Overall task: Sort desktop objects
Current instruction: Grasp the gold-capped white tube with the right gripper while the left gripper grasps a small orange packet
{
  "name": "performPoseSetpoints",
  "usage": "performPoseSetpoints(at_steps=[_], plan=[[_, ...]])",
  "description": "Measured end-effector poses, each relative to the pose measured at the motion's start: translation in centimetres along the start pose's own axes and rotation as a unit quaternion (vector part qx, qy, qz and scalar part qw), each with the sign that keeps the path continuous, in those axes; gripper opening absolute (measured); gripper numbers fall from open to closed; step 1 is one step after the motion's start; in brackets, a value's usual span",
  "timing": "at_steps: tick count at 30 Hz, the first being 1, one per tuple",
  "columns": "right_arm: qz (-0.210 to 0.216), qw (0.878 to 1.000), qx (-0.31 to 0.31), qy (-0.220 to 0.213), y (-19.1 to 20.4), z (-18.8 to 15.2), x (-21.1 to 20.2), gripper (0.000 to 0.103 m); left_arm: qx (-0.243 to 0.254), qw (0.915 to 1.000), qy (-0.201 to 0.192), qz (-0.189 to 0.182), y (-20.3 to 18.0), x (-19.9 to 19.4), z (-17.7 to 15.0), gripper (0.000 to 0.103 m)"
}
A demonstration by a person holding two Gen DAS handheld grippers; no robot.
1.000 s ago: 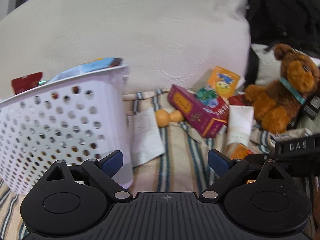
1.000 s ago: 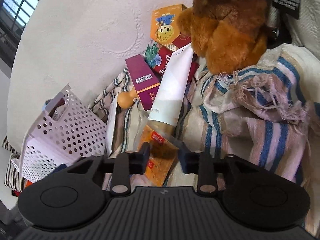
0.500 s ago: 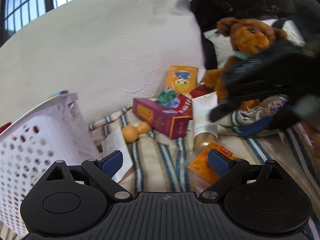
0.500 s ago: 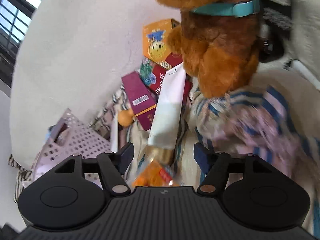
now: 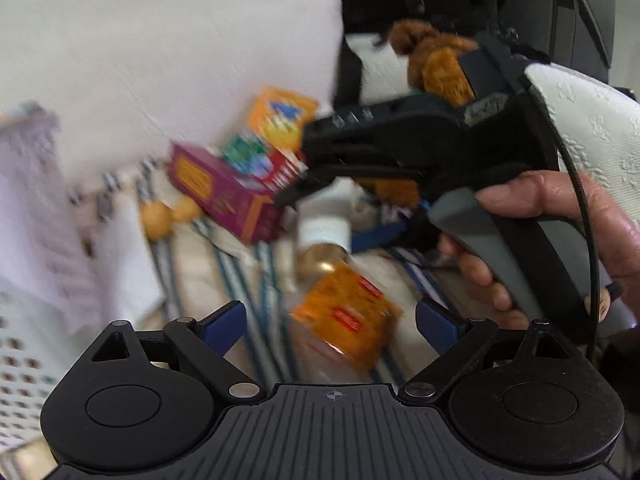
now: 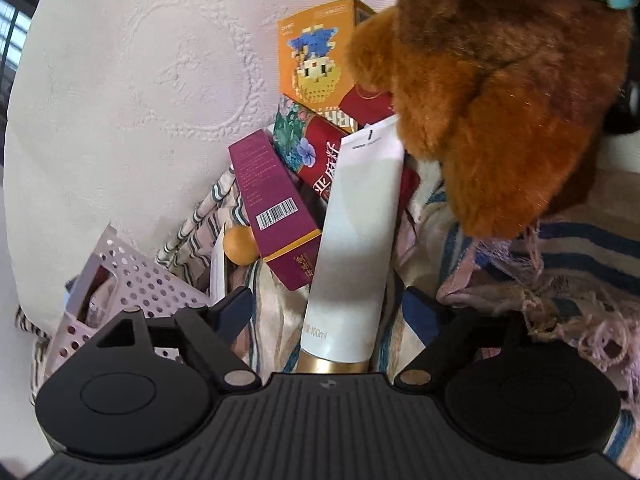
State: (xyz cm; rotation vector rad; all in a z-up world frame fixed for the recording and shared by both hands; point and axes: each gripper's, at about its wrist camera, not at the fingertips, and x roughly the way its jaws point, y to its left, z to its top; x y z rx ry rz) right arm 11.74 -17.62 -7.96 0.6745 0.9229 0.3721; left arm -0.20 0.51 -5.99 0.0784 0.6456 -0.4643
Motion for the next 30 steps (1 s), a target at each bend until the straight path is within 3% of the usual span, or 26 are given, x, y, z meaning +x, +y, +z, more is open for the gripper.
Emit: performPoseSetpoints(at_steps=[1, 4, 5, 7, 8, 9, 10, 11, 12, 18, 23, 27, 30], plan=[[-0.003, 1.0, -0.008, 0.0, 0.1, -0.1, -0.1, 0.082, -0.005, 0.9999, 0.008, -0.007, 0.1, 0.6, 0.1, 0.092], [-0.026, 0.999, -0.022, 0.001, 0.1, 0.0, 0.4, 0.056, -0.012, 0.9996, 0.023, -0.015, 0.0, 2.5, 0.6, 0.089], [-0.02, 1.0, -0.018, 0.005, -0.2, 0.0, 0.6, 0.047, -0.016, 0.9992, 0.033, -0.017, 0.0, 3.1, 0.6, 0.081], [0.0, 1.0, -0.007, 0.01, -1.0, 0.1, 0.6, 0.046, -0.028, 0.9983, 0.04, -0.03, 0.2, 3.5, 0.4, 0.081], [0.006, 1.0, 0.001, 0.01, -1.2, 0.1, 0.5, 0.046, -0.03, 0.9985, 0.036, -0.03, 0.1, 3.3, 0.4, 0.069], [0.007, 1.0, 0.002, 0.011, -1.2, 0.1, 0.5, 0.046, -0.034, 0.9984, 0.033, -0.03, 0.1, 3.1, 0.4, 0.046], [0.005, 1.0, -0.002, 0.013, -1.0, 0.1, 0.5, 0.046, -0.048, 0.9972, 0.033, -0.047, 0.3, 2.8, 0.4, 0.04], [0.003, 1.0, -0.008, 0.012, -0.7, -0.1, 0.4, 0.046, -0.063, 0.9957, 0.034, -0.059, 0.5, 2.7, 0.4, 0.026], [0.0, 1.0, -0.015, 0.01, -0.5, -0.2, 0.4, 0.046, -0.071, 0.995, 0.031, -0.063, 0.6, 2.5, 0.3, 0.021], [0.015, 0.999, -0.034, 0.002, 0.1, -0.8, -0.2, 0.044, -0.045, 0.998, -0.009, -0.044, -0.9, 1.4, 0.3, 0.01], [0.007, 1.0, -0.025, -0.006, 0.0, -0.9, -0.1, 0.044, -0.019, 0.9994, -0.028, -0.013, -2.0, 1.2, 0.6, 0.007], [0.001, 0.999, -0.029, -0.027, 0.2, -1.0, -0.9, 0.042, -0.009, 0.9981, -0.044, 0.042, -1.6, 0.3, 1.0, 0.004], [0.004, 0.999, -0.021, -0.027, 0.0, -1.0, -1.2, 0.042, -0.008, 0.9929, -0.053, 0.107, -0.8, -0.3, 1.1, 0.0]])
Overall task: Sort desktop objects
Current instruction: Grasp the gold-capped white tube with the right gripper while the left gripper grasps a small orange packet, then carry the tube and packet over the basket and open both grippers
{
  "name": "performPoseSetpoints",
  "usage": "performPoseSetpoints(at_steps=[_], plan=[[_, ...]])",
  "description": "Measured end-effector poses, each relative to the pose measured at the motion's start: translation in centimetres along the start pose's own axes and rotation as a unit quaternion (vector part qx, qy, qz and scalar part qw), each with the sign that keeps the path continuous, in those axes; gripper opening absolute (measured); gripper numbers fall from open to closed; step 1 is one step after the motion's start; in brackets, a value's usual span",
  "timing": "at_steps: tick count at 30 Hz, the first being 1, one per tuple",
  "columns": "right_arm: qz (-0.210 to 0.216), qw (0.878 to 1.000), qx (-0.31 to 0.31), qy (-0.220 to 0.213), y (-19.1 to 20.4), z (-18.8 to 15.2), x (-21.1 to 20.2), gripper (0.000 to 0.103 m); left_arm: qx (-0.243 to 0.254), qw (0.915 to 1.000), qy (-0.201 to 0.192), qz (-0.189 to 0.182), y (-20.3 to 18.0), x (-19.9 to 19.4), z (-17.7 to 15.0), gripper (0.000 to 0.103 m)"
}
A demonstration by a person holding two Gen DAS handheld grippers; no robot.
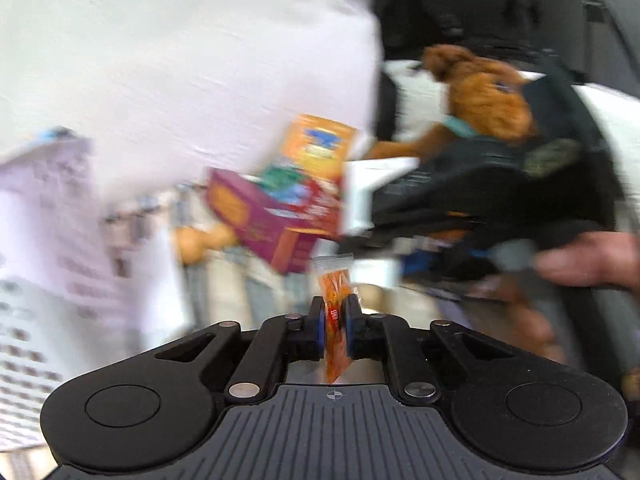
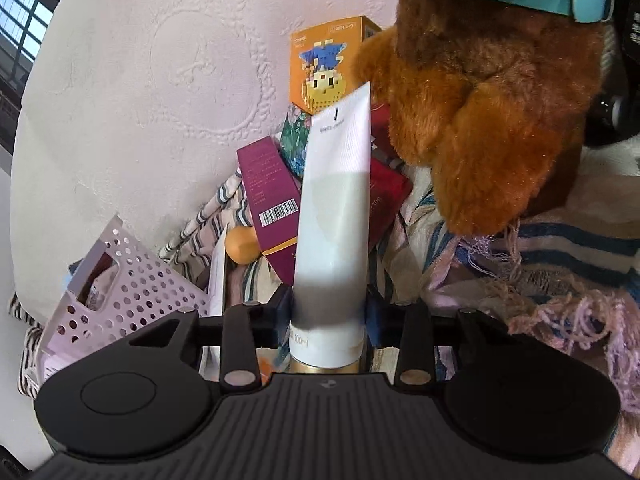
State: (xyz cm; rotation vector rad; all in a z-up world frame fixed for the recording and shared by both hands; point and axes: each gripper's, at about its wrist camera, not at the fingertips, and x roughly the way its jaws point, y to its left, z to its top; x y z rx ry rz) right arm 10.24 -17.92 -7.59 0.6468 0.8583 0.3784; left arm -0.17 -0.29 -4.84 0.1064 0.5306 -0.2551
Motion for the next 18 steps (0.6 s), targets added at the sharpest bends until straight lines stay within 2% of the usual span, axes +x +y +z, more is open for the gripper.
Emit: performPoseSetpoints(at_steps=[3, 6, 11, 18], plan=[[-0.003, 1.0, -0.001, 0.005, 0.1, -0.2, -0.4, 0.042, -0.014, 0.9991, 0.003, 0.04, 1.8, 0.4, 0.2, 0.0], [-0.002, 1.0, 0.005, 0.008, 0.1, -0.6, -0.7, 0.042, -0.03, 0.998, 0.009, 0.054, 2.6, 0.7, 0.3, 0.0], [0.02, 0.999, -0.011, 0.027, 1.1, -1.9, -1.2, 0.042, -0.027, 0.9985, -0.004, 0.048, 2.6, -0.1, 0.2, 0.0], [0.02, 0.998, -0.045, 0.04, 2.8, -3.7, -0.4, 0.042, -0.036, 0.9986, -0.001, 0.038, 2.5, -0.2, -0.2, 0.0]])
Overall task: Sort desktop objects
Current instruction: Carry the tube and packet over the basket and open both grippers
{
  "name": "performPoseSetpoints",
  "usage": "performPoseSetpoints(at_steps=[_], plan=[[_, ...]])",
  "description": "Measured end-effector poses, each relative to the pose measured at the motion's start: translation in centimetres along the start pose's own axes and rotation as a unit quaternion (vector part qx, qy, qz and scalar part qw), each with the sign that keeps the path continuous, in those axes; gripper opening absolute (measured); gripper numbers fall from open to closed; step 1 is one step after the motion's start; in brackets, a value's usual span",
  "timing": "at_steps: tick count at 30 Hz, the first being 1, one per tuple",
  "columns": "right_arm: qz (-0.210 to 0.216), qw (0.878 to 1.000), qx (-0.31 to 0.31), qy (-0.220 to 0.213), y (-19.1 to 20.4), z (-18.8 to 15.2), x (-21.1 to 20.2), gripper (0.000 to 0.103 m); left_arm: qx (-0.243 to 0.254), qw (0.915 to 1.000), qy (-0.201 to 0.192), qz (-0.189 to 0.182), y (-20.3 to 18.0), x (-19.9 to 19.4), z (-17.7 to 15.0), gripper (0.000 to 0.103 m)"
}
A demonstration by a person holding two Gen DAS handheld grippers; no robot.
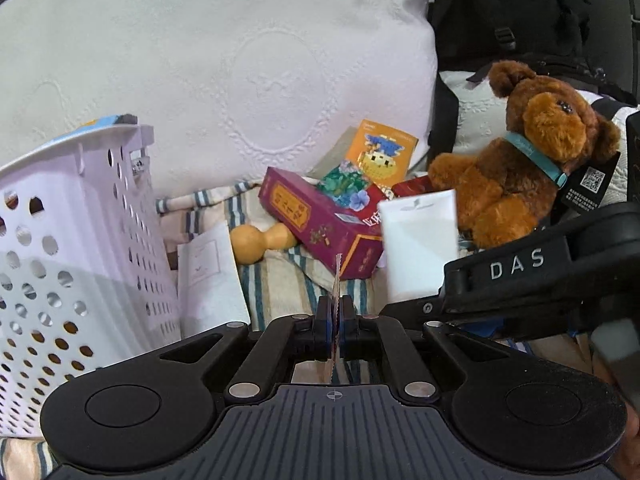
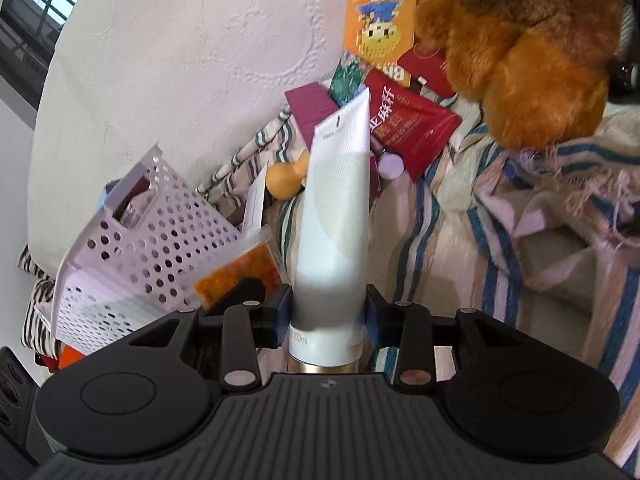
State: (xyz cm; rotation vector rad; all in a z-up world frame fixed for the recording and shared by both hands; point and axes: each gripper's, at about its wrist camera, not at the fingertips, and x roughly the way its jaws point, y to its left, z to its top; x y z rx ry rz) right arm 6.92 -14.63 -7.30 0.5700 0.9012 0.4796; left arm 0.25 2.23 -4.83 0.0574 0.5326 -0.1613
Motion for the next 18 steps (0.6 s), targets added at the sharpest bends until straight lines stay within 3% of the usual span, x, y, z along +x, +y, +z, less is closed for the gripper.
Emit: performPoseSetpoints(at_steps=[9, 18], plan=[[0.015, 1.0, 0.009, -0.003, 0.4, -0.9, -0.5, 0.042, -0.006, 0.9996, -0.023, -0.012, -0.1, -2.0, -0.1, 0.0], [0.043, 0.999, 0.03, -0.016, -1.0, -1.8, -4.0, 0.042, -0.007, 0.9996, -0.026, -0.008, 0.0, -3.8, -0.2, 0.0]])
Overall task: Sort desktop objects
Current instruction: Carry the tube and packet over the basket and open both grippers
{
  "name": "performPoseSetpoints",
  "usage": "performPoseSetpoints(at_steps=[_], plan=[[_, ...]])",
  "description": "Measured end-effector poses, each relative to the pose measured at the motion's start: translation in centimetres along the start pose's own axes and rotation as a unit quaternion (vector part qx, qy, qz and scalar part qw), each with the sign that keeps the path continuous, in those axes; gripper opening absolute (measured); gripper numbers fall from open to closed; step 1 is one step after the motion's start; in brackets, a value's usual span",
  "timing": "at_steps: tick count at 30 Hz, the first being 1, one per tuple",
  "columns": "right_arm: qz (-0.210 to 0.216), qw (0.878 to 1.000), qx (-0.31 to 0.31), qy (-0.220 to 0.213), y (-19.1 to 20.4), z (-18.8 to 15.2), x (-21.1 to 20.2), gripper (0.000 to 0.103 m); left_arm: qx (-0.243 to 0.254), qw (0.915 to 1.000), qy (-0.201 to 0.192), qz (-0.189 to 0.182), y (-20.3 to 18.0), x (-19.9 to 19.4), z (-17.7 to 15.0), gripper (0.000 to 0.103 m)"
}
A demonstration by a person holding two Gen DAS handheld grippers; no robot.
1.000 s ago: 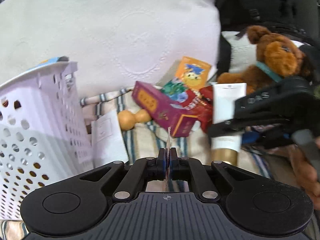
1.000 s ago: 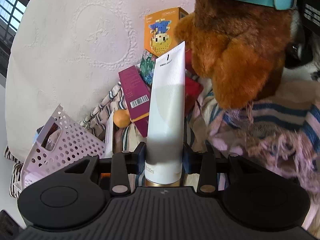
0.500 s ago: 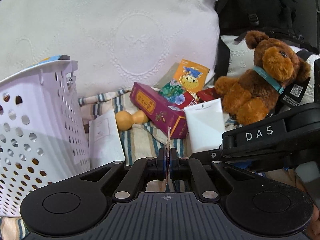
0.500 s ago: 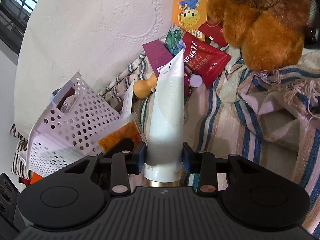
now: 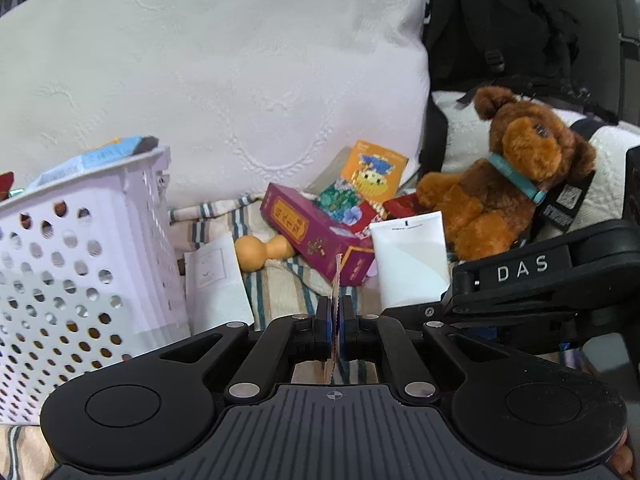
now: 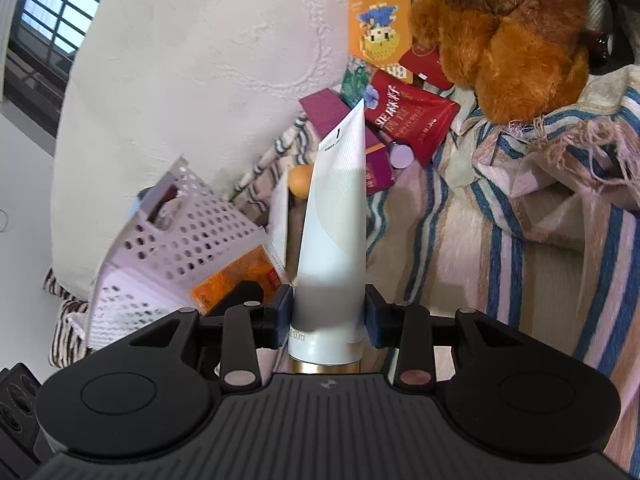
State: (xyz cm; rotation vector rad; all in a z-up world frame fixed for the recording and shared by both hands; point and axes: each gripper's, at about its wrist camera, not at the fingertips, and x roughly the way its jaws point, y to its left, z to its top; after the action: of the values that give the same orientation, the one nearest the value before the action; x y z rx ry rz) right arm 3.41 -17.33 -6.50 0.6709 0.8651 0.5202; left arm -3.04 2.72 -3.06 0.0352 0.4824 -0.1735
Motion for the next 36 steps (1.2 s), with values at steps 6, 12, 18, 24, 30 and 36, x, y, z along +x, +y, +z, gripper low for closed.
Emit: performPoseSetpoints(at_steps=[6, 12, 18, 24, 30, 36], plan=[[0.027, 1.0, 0.0, -0.009, 1.3, -1.5, -2.5, 0.042, 0.006, 0.9997, -0.024, -0.004, -0.6, -2.8, 0.2, 0.0], [0.053, 0.998, -0.036, -0.019, 6.6, -0.9, -4.4, 0.042, -0.008, 0.9963, -0.085, 0.007, 0.9, -7.9, 3.1, 0.0], [0.108, 0.988, -0.104, -0.045, 17.2, 1.9, -4.3, 0.042, -0.015, 0.9873, -0.148, 0.056, 5.6, -13.2, 9.7, 0.0], [0.123, 0.982, -0.138, -0.034, 25.0, 3.9, 1.3, 0.042, -0.033, 0.9784, -0.157, 0.13, 12.5, -14.6, 14.1, 0.001], [0.082, 0.984, -0.156, 0.032, 28.7, 2.7, 11.4, 0.042, -0.051, 0.9759, -0.093, 0.191, 18.6, -11.0, 12.7, 0.0], [0.052, 0.978, -0.188, 0.08, 30.6, 0.2, 18.4, 0.043, -0.073, 0.9684, -0.009, 0.238, 24.5, -8.3, 10.3, 0.0]])
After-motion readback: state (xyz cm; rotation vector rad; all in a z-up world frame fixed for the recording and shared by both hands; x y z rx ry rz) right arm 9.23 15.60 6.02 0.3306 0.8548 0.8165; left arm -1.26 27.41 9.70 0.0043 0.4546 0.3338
